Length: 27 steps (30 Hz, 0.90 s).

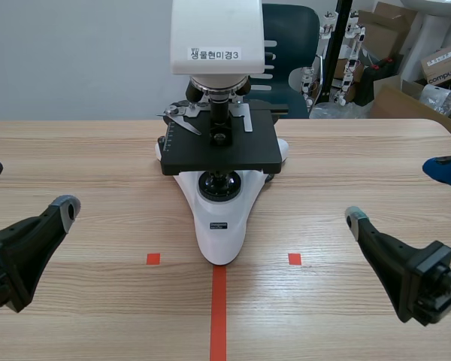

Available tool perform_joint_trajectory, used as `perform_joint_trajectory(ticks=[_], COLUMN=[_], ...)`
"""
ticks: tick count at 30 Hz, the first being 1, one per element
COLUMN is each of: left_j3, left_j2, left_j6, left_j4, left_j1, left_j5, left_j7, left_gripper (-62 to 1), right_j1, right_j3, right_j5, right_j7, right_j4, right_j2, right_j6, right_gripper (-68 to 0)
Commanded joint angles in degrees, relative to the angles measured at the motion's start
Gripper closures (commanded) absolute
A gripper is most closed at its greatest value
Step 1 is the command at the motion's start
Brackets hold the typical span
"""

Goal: Point at the objective lens

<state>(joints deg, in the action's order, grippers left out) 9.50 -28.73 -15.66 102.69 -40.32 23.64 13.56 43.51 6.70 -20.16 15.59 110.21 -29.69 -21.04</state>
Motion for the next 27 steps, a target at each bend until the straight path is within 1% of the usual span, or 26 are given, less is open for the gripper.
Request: perform_joint_trajectory(ticks=[1,23,27], left_j3=[0.2,0.2,0.2], left_j2=[0.3,0.2,-0.4], left_j6=[-0.1,-0.1,-0.1], left_j4=[1.0,1.0,1.0], left_j1=[0.2,0.4,0.9], left_j5=[0.6,0.5,0.5], left_j7=[0.8,0.6,0.5], left_gripper=[-62.3,-62.3,-62.3], right_j1=[-0.7,-0.7,-0.7], right_j3=[0.3,0.3,0.3], right_j5=[-0.8,-0.8,-0.8], right_j7=[0.6,0.6,0.6], right_j4=[0.4,0.4,0.4], right_j2=[-0.4,-0.4,-0.4], right_j6=[0.0,0.0,0.0], right_gripper=[-67.9,-67.9,-67.9])
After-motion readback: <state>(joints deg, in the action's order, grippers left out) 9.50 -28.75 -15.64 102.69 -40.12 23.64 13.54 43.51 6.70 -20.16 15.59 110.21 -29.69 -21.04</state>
